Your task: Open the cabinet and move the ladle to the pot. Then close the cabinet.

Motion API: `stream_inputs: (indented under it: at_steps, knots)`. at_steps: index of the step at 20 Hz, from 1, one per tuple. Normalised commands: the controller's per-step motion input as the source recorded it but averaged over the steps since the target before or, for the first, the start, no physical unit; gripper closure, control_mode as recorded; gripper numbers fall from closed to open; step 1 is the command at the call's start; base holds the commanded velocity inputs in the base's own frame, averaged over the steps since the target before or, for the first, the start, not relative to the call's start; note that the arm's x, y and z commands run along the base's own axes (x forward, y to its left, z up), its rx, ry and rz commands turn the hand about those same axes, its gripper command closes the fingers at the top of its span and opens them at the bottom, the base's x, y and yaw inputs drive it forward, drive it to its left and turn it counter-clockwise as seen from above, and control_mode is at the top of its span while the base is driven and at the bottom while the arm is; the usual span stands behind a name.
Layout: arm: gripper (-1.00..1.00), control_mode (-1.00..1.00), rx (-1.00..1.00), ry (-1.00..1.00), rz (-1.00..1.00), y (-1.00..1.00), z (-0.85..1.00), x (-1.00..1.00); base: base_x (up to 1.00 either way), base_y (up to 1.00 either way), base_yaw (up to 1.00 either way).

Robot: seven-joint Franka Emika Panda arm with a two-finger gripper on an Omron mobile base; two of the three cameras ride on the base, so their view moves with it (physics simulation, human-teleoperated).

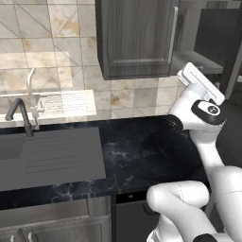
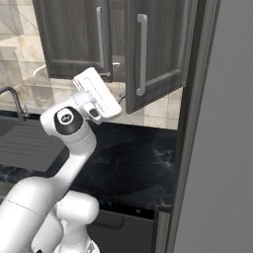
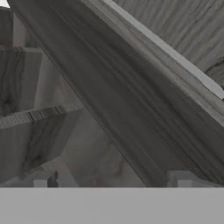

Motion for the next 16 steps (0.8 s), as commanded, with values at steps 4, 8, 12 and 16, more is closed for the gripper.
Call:
stream_inputs:
  at_steps: [4,8,12,16]
  knots:
    - [-1.0,-1.0,0.0,0.0,-0.03,-0.01,0.0,0.51,0.0,0.0,0.0]
    - [-1.0,-1.0,0.0,0.0,-0.03,0.0,-0.03,0.46,0.0,0.0,0.0]
    - [-1.0,-1.0,0.0,0.0,-0.04,-0.01,-0.11,0.4,0.0,0.0,0.0]
    - [-1.0,-1.0,0.0,0.0,-0.05,-0.15,-0.11,0.37,0.0,0.0,0.0]
